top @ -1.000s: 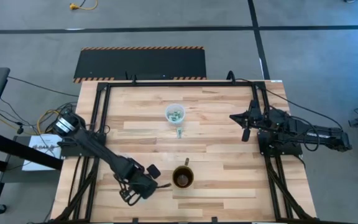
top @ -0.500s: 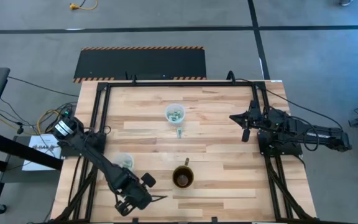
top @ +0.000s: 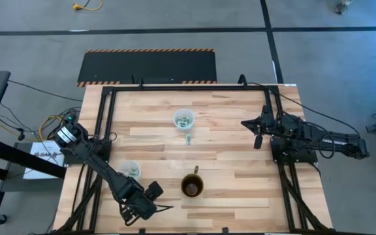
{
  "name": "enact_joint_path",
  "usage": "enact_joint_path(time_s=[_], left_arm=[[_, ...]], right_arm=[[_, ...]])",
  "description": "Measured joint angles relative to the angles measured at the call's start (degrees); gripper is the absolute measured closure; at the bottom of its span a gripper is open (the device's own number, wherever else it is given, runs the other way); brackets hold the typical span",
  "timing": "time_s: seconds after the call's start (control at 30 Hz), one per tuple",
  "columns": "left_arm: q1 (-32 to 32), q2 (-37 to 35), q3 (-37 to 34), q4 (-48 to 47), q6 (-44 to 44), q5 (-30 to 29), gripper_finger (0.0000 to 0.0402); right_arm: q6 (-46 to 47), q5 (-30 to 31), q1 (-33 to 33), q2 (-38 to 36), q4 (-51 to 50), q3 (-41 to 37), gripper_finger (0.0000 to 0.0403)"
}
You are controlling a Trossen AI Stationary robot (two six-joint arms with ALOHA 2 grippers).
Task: Pick and place items into bin
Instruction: Put the stevia packet into the bottom transparent bin
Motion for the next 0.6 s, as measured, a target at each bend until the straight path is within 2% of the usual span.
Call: enact_joint_path(time_s=[0.6], left_arm=[[0.91, 2.02, -3.73, 1.62, 4.34, -3.34, 0.0210]], right_arm=[[0.00, 0.00, 0.00, 0.00, -1.10, 0.00, 0.0403]])
